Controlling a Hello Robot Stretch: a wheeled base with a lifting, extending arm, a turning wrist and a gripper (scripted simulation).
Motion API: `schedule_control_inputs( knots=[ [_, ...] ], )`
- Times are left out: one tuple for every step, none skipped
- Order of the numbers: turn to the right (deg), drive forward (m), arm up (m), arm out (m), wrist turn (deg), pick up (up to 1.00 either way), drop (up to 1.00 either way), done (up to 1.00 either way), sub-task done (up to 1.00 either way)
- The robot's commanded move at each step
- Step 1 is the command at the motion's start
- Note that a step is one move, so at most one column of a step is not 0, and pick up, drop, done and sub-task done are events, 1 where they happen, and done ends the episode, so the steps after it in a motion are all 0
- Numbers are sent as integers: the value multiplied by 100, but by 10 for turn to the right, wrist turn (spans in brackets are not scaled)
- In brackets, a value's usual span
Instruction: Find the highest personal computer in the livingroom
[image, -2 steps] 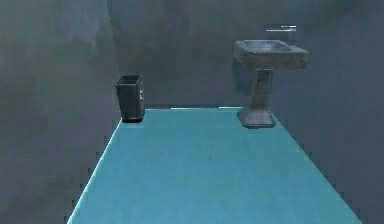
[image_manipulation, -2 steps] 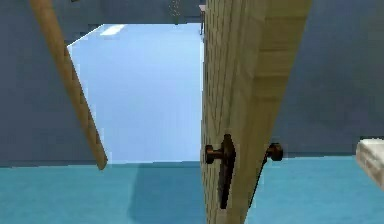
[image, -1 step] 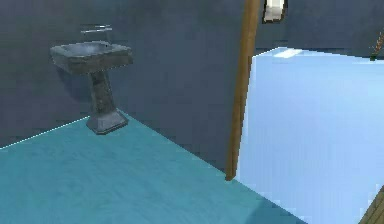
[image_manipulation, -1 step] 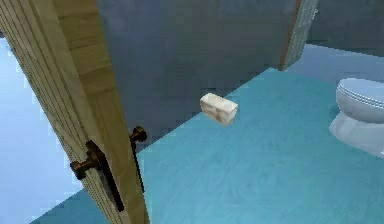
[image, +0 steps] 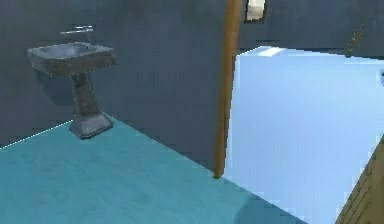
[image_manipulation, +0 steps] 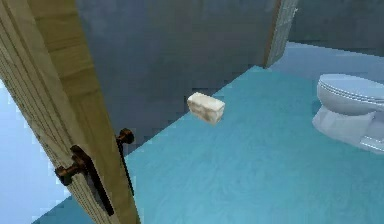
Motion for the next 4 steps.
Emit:
schedule_control_inputs(
  knots=[
    [0, 40, 0, 0, 0, 0, 0, 0, 0],
    [420, 0, 0, 0, 0, 0, 0, 0, 0],
    [0, 100, 0, 0, 0, 0, 0, 0, 0],
    [90, 0, 0, 0, 0, 0, 0, 0, 0]
  ],
)
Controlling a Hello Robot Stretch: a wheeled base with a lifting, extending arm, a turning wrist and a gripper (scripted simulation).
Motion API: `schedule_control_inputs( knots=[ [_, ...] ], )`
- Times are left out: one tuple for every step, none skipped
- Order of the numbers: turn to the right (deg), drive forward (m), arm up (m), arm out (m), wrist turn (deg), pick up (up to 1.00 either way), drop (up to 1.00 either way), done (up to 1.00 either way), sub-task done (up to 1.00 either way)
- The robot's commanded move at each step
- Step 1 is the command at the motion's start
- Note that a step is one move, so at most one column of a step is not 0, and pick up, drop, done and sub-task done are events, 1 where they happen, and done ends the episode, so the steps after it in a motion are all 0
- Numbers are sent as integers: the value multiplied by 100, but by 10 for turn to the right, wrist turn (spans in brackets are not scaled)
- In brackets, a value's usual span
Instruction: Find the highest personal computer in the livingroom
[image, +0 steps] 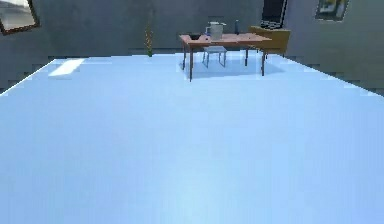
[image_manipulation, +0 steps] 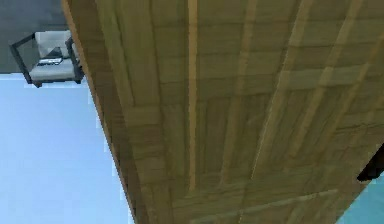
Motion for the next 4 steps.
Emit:
schedule_control_inputs(
  knots=[
    [0, 20, 0, 0, 0, 0, 0, 0, 0],
    [450, 0, 0, 0, 0, 0, 0, 0, 0],
    [60, 0, 0, 0, 0, 0, 0, 0, 0],
    [0, 100, 0, 0, 0, 0, 0, 0, 0]
  ],
)
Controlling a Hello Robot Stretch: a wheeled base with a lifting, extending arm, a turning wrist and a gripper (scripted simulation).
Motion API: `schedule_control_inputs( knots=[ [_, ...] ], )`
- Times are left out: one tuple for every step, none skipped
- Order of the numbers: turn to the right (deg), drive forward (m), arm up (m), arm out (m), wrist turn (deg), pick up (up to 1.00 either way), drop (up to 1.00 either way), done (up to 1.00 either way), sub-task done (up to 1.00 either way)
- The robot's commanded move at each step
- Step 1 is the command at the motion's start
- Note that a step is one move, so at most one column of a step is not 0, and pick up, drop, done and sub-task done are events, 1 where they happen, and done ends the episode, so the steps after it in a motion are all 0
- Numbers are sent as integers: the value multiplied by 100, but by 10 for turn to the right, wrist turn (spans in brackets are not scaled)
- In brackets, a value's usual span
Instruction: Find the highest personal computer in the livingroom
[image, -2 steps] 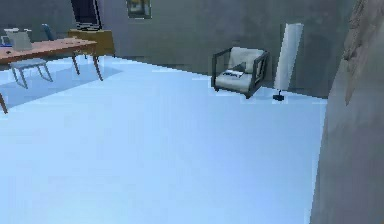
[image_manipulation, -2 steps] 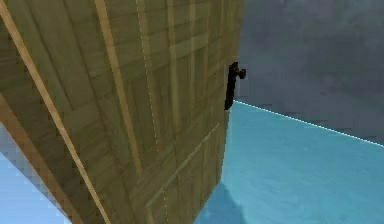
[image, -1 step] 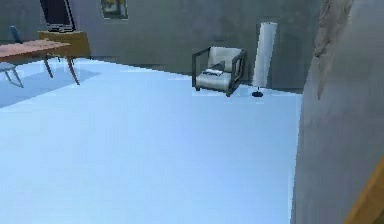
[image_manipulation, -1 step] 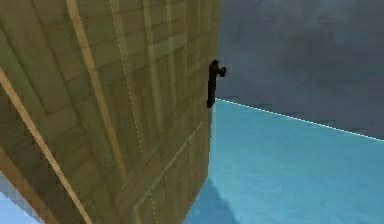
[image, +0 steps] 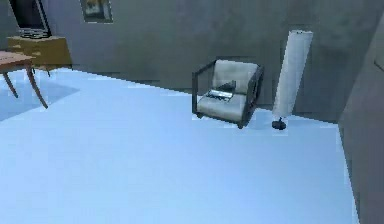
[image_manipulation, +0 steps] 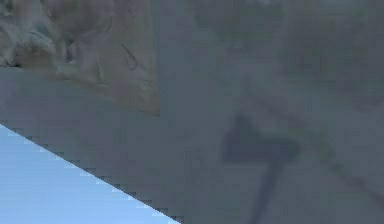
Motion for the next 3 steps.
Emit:
schedule_control_inputs(
  knots=[
    [0, 25, 0, 0, 0, 0, 0, 0, 0],
    [180, 0, 0, 0, 0, 0, 0, 0, 0],
    [0, 100, 0, 0, 0, 0, 0, 0, 0]
  ],
)
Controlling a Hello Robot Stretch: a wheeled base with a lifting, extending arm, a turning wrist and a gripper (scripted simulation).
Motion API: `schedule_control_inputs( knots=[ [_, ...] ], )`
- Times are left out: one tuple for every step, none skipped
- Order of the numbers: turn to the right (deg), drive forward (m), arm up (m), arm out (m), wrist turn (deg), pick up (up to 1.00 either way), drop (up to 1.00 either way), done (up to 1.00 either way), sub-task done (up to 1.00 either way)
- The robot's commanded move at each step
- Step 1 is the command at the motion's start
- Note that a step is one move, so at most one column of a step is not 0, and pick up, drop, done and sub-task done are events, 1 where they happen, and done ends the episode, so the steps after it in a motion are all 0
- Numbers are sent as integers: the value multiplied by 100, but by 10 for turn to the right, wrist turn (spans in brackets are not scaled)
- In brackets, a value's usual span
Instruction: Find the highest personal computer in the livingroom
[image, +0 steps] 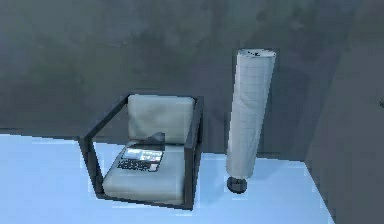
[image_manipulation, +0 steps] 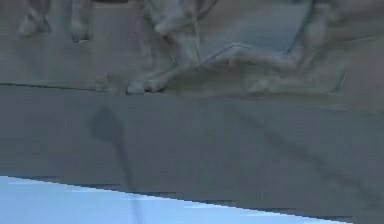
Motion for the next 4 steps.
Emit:
schedule_control_inputs(
  knots=[
    [30, 0, 0, 0, 0, 0, 0, 0, 0],
    [0, 5, 0, 0, 0, 0, 0, 0, 0],
    [360, 0, 0, 0, 0, 0, 0, 0, 0],
    [0, 55, 0, 0, 0, 0, 0, 0, 0]
  ],
)
